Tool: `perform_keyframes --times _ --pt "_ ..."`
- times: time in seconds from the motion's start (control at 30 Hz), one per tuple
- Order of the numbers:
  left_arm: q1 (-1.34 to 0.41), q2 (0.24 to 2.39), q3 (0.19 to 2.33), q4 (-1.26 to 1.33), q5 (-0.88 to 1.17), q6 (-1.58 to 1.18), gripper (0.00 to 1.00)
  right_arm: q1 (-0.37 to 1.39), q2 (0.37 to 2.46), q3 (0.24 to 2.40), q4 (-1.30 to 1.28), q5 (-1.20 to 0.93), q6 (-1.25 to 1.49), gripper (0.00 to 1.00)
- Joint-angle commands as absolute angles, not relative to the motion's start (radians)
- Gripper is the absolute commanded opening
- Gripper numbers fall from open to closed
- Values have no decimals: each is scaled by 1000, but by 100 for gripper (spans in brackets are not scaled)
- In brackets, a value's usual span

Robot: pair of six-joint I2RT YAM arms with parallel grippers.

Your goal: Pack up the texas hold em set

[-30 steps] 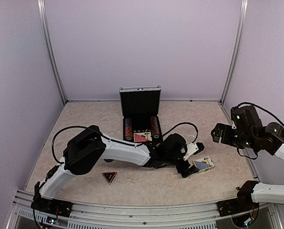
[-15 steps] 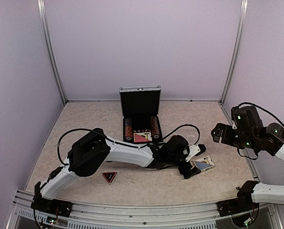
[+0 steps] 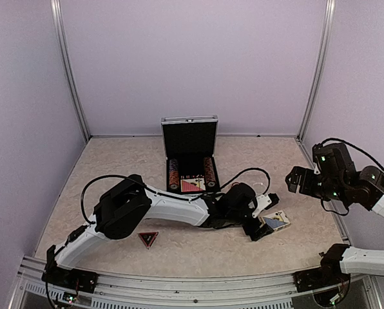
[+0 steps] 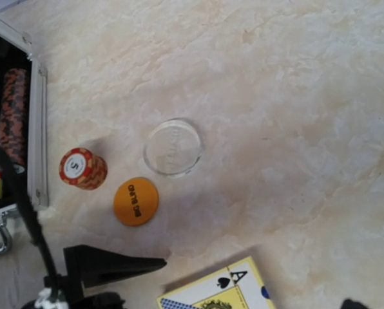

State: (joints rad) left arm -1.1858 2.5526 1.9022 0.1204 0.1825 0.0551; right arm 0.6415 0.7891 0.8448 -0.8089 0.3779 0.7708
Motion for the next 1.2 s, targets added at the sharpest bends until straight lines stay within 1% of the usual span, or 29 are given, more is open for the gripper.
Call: perform_keyframes --times 0.0,0.27,0.3,0.5,0.53,0.67,0.83,0.9,0.97,1.0,1.17 --pt "-1190 2591 1927 117 156 48 99 650 781 843 -787 382 756 100" --pt "-1202 2598 1922 127 101 78 98 650 788 847 -776 379 749 100" --pt "-1202 2597 1916 134 97 78 97 649 788 845 -775 381 748 100" --pt "-1201 2568 1863 200 104 86 80 650 789 846 -774 382 744 100" --pt "-1201 2563 1856 206 106 88 79 650 790 847 -775 382 744 100" --pt "-1196 2534 1806 212 101 95 80 650 787 844 -778 383 741 100" --pt "-1172 2416 1627 279 99 87 80 650 777 831 -773 383 741 100" --pt "-1162 2378 1585 294 103 97 85 649 777 826 -763 379 740 100" --pt "-1157 2364 1587 280 108 121 95 650 781 825 -752 370 738 100" --pt "-1156 2367 1605 262 113 136 98 650 785 825 -749 365 738 100" --pt "-1157 2429 1709 201 123 164 99 649 794 821 -751 368 734 100"
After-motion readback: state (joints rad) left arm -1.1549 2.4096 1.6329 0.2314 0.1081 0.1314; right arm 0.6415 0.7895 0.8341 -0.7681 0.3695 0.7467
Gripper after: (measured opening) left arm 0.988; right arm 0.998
